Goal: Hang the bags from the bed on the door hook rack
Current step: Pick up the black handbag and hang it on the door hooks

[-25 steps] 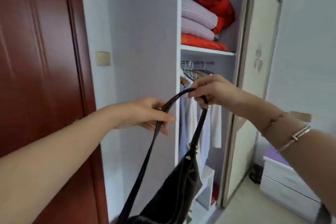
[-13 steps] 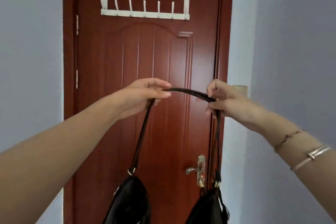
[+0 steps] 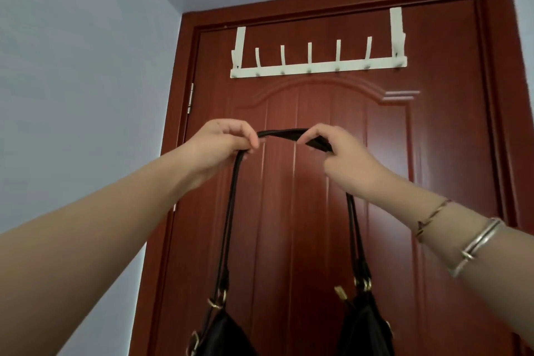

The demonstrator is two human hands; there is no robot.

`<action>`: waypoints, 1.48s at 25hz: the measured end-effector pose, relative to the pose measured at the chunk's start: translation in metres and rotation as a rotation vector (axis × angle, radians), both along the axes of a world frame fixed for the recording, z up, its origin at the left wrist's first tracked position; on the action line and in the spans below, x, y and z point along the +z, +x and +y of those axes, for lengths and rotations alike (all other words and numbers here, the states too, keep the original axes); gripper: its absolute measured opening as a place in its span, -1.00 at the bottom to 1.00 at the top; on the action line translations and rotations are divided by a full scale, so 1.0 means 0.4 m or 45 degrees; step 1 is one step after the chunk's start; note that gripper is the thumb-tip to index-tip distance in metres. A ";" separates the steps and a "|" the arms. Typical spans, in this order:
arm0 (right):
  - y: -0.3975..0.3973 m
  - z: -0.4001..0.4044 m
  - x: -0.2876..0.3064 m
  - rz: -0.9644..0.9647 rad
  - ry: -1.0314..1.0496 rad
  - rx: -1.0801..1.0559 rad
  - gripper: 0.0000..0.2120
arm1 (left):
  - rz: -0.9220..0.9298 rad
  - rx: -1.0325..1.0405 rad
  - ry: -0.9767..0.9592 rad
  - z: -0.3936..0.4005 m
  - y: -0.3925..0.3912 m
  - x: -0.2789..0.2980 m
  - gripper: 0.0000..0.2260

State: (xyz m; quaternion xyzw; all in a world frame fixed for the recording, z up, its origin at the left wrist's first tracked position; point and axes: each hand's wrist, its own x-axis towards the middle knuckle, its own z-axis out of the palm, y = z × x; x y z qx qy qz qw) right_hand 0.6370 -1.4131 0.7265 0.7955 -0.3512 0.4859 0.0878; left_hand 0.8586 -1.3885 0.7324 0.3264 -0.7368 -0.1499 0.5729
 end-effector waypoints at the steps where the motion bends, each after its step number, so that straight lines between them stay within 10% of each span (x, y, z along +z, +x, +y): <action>1: 0.025 -0.034 0.018 -0.011 -0.081 -0.050 -0.46 | -0.113 0.097 -0.043 -0.028 0.021 0.017 -0.74; 7: 0.228 -0.328 0.198 -0.113 -0.403 -0.431 -0.53 | -0.941 0.565 -0.316 -0.307 0.220 0.201 -0.45; 23: 0.432 -0.664 0.634 -0.140 -0.877 -0.504 -0.62 | -0.035 0.598 -0.931 -0.752 0.402 0.602 -0.56; 37: 0.490 -0.646 0.599 0.548 -1.010 -1.109 -0.60 | -0.141 0.813 -0.721 -0.757 0.405 0.557 -0.64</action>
